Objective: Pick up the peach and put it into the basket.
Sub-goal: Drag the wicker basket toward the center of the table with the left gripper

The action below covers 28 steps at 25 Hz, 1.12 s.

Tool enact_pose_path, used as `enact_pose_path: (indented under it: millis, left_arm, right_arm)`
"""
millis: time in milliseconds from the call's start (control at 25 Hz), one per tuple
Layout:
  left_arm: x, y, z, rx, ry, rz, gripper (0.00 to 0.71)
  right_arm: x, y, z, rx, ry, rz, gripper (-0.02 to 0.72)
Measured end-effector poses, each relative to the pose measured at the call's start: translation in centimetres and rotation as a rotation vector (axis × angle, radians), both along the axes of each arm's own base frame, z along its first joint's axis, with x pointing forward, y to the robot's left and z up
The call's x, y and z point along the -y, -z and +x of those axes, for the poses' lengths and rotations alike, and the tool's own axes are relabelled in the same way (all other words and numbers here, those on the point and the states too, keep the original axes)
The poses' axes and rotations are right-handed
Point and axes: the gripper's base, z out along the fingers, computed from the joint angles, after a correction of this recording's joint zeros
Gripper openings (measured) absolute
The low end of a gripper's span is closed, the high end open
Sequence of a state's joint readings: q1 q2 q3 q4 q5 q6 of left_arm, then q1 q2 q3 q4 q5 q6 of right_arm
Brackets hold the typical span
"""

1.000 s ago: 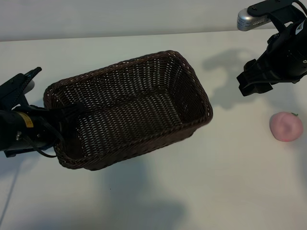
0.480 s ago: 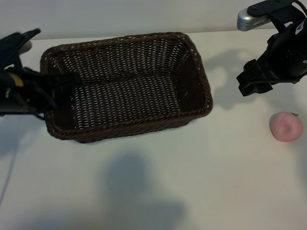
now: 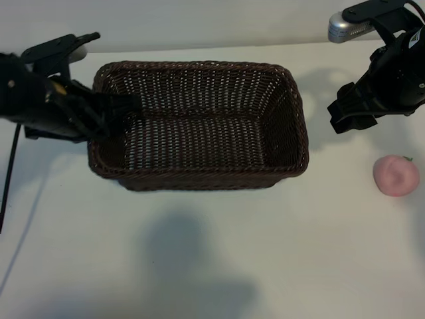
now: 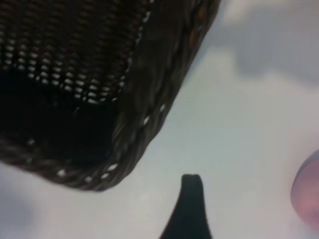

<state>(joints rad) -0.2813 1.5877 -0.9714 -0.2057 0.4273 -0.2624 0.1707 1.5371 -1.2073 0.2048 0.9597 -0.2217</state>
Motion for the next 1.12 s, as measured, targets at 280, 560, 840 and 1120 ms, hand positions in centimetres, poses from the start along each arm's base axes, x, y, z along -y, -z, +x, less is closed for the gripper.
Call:
enact_pose_path:
  millis: [280, 560, 840, 1120]
  left_arm:
    - [1.0, 0.8, 2.2, 0.021, -0.030, -0.070, 0.158]
    - [1.8, 2.6, 2.9, 0.006, 0.015, -0.120, 0.158]
    - [2.1, 4.1, 3.2, -0.025, 0.057, -0.105, 0.158]
    - [2.1, 5.2, 3.5, -0.034, 0.066, -0.089, 0.158]
  right_arm:
    - [0.0, 0.0, 0.0, 0.000, 0.000, 0.000, 0.594]
    - [0.0, 0.0, 0.0, 0.000, 0.000, 0.000, 0.594]
    - [0.0, 0.0, 0.0, 0.000, 0.000, 0.000, 0.594]
    - [0.0, 0.0, 0.0, 0.000, 0.000, 0.000, 0.594]
